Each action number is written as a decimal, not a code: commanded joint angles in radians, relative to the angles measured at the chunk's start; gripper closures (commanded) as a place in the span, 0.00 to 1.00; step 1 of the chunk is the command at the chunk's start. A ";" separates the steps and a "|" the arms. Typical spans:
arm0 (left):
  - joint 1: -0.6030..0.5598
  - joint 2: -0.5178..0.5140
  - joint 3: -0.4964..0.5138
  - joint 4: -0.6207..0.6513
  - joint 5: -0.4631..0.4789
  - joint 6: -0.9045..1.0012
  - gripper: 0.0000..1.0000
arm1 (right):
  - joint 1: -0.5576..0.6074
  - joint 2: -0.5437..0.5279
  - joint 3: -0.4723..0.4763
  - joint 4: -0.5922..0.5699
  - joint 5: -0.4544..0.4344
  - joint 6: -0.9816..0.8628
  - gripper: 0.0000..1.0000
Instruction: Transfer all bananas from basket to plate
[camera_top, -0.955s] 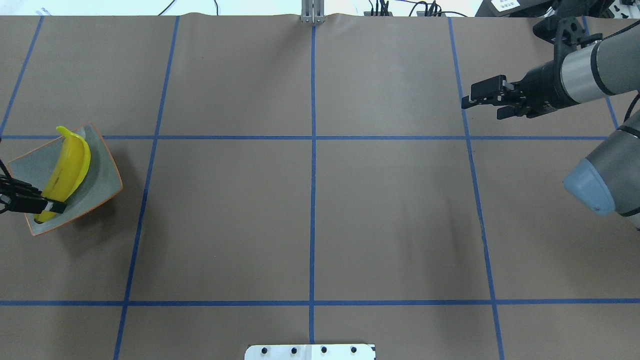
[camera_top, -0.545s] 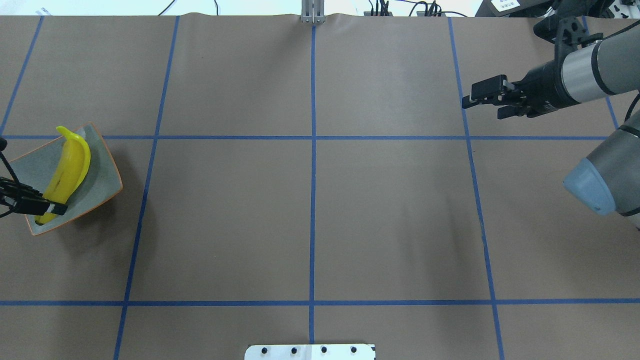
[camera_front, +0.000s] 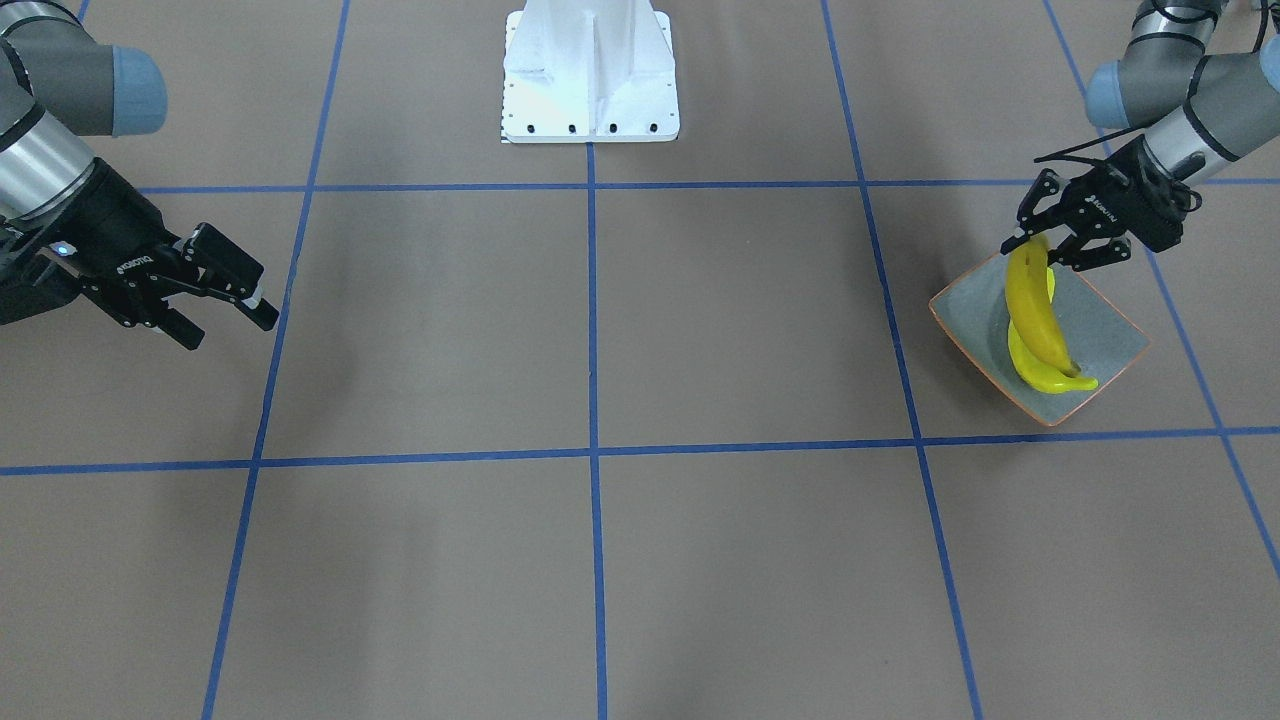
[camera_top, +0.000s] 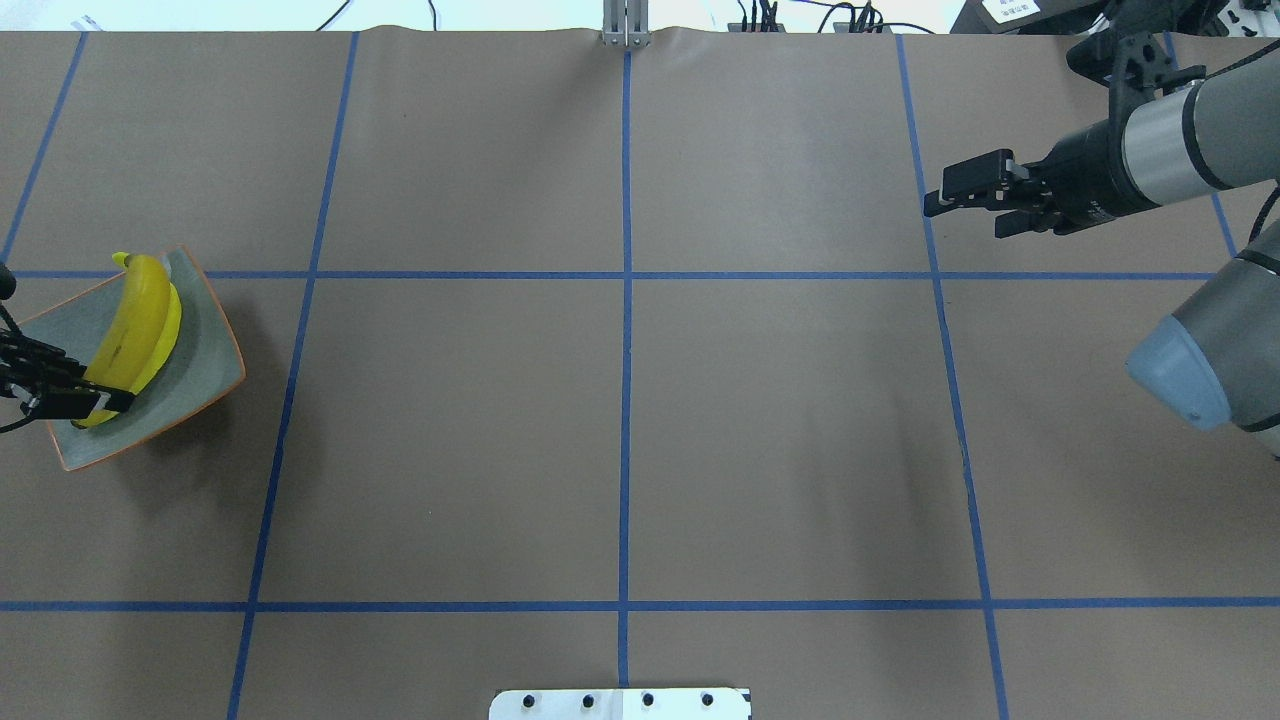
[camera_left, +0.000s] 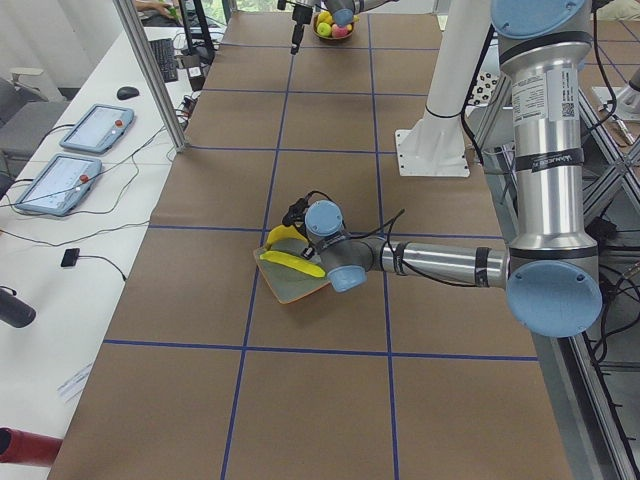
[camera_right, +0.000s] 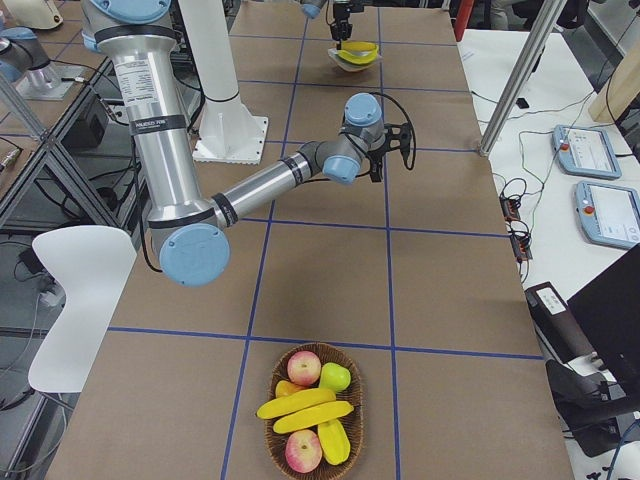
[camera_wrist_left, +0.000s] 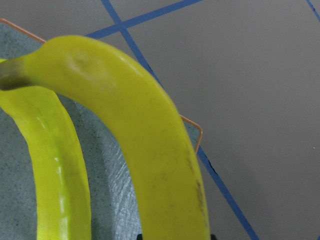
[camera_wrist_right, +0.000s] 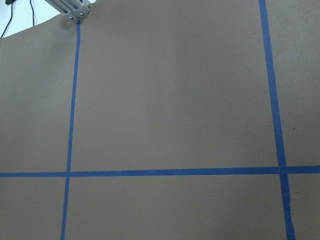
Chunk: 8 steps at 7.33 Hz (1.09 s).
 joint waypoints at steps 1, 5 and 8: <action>0.007 -0.014 0.000 0.033 0.013 0.012 1.00 | 0.000 0.000 0.003 0.000 0.001 0.002 0.00; 0.011 -0.018 0.003 0.040 0.045 0.012 0.23 | 0.019 -0.003 0.006 0.000 0.008 0.000 0.00; 0.011 -0.041 0.033 0.038 0.065 0.012 0.01 | 0.022 -0.012 0.026 0.000 0.008 0.002 0.00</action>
